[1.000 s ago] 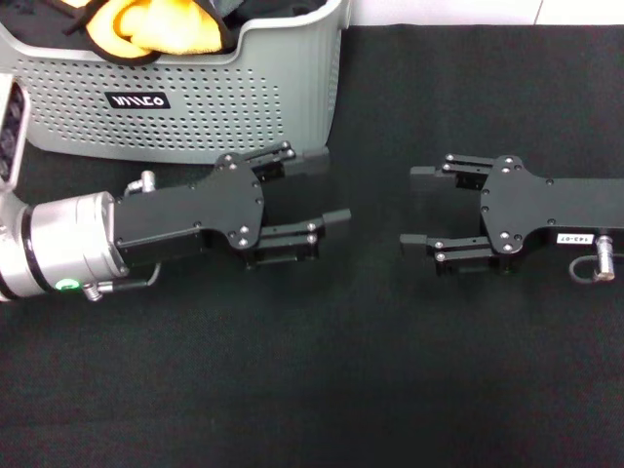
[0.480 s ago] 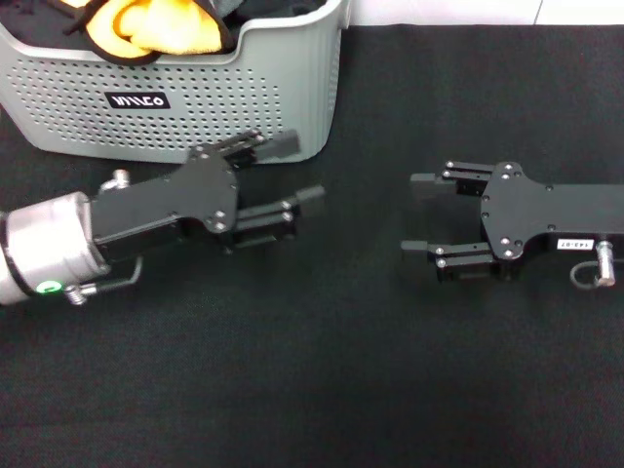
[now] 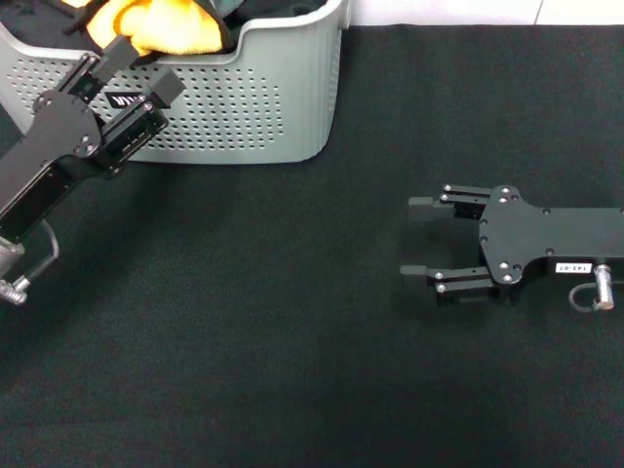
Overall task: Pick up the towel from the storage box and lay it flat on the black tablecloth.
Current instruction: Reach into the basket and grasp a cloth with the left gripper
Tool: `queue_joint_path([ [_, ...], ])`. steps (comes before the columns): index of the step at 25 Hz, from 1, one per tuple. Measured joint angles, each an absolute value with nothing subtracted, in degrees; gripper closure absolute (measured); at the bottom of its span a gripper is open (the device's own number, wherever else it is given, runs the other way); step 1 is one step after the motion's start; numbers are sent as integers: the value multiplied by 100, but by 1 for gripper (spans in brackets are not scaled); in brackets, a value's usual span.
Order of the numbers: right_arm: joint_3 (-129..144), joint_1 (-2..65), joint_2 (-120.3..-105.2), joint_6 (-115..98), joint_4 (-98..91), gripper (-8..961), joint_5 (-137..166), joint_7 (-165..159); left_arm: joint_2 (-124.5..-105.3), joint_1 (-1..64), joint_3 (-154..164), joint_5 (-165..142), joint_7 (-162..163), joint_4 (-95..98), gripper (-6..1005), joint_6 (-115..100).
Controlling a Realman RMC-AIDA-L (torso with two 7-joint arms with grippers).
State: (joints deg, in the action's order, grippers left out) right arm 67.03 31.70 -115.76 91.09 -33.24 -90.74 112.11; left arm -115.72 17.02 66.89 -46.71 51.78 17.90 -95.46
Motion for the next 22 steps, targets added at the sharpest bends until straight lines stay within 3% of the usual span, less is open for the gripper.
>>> queue_joint_path([
  [15,6761,3137,-11593,9173,-3246,169,-9108,11249,-11928,2145,6535,-4501,5022,1709,203,-8737],
  [22,6768,3118,-11593,9206,-3178,173,-9107,11275,-11964,2349,6457,-4443,4902,1725,216,-8462],
])
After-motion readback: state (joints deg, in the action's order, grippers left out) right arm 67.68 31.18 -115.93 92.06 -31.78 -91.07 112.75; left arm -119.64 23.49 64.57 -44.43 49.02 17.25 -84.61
